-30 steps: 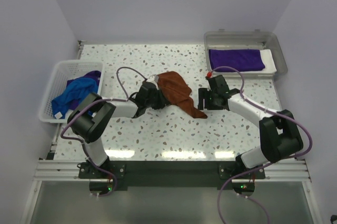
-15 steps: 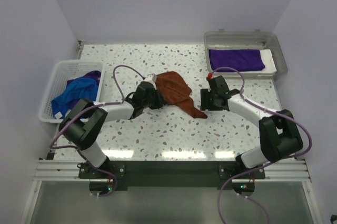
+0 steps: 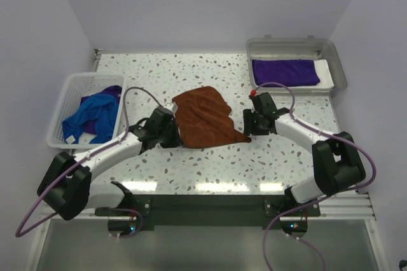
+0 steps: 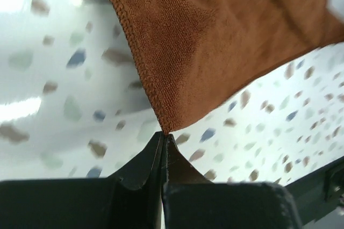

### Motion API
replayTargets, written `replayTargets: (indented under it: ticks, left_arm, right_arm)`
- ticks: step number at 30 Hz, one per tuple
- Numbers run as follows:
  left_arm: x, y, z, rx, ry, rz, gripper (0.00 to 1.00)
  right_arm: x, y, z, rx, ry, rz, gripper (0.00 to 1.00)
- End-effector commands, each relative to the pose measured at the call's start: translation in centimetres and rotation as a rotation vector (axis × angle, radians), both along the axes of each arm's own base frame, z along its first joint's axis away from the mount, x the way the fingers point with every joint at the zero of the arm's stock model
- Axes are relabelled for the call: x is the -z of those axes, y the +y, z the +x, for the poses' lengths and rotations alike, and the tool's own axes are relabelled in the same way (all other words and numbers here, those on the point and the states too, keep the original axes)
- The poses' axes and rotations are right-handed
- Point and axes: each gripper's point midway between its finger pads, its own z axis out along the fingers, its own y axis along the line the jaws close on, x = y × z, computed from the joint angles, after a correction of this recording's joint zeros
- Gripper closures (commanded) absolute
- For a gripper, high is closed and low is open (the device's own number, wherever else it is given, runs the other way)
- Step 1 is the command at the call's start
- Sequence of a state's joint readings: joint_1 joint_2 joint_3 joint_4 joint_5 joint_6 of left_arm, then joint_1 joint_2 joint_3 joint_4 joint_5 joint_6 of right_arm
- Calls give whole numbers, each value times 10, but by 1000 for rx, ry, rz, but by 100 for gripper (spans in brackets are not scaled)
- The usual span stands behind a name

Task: Fold and stack the towels
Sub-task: Flatten out the crumpled towel

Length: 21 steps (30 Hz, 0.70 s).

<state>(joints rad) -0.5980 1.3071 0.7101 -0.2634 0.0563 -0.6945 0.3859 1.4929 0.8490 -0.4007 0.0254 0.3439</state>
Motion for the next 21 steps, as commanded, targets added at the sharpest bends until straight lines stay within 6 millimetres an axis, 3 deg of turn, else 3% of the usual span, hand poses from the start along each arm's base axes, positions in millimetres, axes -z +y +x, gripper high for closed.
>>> replayTargets:
  ticks: [1, 5, 9, 10, 11, 13, 14, 17, 21]
  left_arm:
    - [30, 36, -56, 28, 178, 133, 100]
    - [48, 59, -93, 29, 295, 196, 100]
    - [47, 69, -93, -25, 270, 212, 100]
    - [48, 69, -91, -36, 269, 215, 95]
    - [45, 66, -87, -39, 258, 206, 82]
    - [44, 62, -84, -44, 254, 191, 71]
    - [42, 60, -82, -52, 247, 180, 59]
    - [43, 59, -82, -65, 242, 163, 39]
    - [52, 60, -87, -61, 264, 163, 32]
  right_arm:
    - [-12, 2, 0, -41, -16, 9, 47]
    - [-11, 5, -8, -72, 6, 14, 46]
    - [-12, 8, -10, -107, -2, 16, 46]
    - [-13, 13, -12, -135, -2, 31, 46]
    - [-14, 17, -12, -150, -4, 34, 46]
    - [-18, 20, -12, -165, -12, 29, 45]
    - [-18, 23, -15, -181, -10, 22, 46]
    - [-20, 29, -20, -210, -15, 1, 45]
    - [-19, 34, -28, -212, -13, -5, 45]
